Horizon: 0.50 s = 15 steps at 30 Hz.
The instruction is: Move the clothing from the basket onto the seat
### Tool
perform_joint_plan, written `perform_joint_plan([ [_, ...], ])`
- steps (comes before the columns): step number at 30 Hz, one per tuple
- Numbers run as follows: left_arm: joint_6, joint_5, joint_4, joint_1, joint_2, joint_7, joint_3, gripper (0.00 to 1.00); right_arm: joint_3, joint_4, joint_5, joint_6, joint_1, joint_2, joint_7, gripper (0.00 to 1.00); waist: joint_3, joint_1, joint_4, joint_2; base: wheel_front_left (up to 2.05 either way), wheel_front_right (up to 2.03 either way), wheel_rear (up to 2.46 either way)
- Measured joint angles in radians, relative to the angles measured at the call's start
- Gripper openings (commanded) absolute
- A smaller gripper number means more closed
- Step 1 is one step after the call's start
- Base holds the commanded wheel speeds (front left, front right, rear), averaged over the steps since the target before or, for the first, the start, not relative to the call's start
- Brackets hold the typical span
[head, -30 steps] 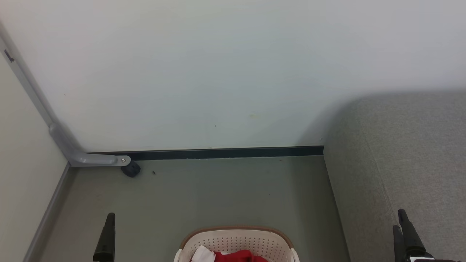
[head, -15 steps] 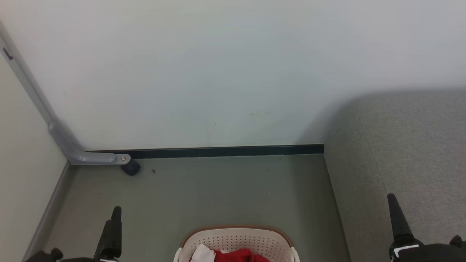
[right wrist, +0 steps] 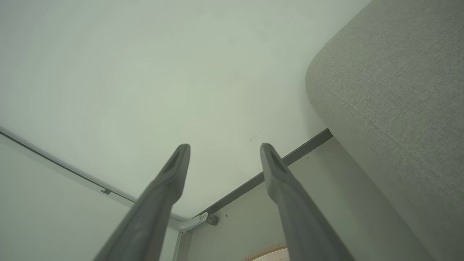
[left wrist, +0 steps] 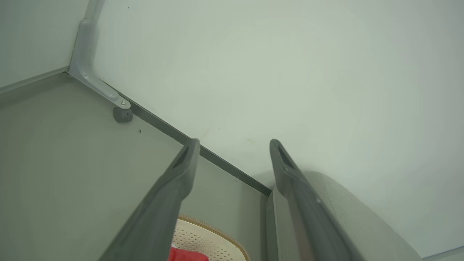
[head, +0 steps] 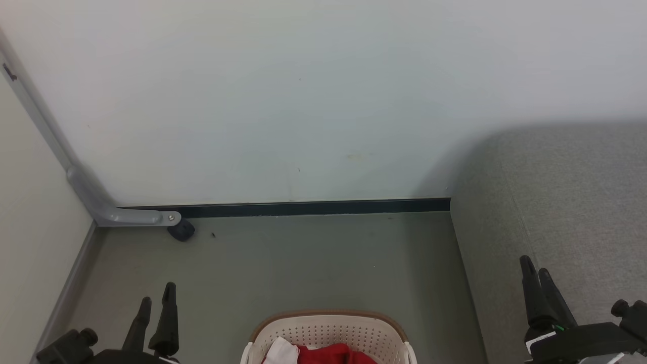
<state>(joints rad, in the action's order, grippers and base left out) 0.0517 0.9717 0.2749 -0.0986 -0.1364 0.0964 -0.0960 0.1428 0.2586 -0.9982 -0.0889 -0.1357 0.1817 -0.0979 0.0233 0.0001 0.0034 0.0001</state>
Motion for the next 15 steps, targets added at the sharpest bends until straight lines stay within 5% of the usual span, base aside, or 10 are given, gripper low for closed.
perform_joint_plan([
  [15, -0.026, -0.22, 0.016, -0.018, -0.028, 0.055, -0.055, 1.0, 0.102, 0.017, 0.236, 0.01, -0.037, 0.058, -0.055, 1.0, -0.004, 0.0, 0.006, 0.0, 0.0, 0.0, 0.0],
])
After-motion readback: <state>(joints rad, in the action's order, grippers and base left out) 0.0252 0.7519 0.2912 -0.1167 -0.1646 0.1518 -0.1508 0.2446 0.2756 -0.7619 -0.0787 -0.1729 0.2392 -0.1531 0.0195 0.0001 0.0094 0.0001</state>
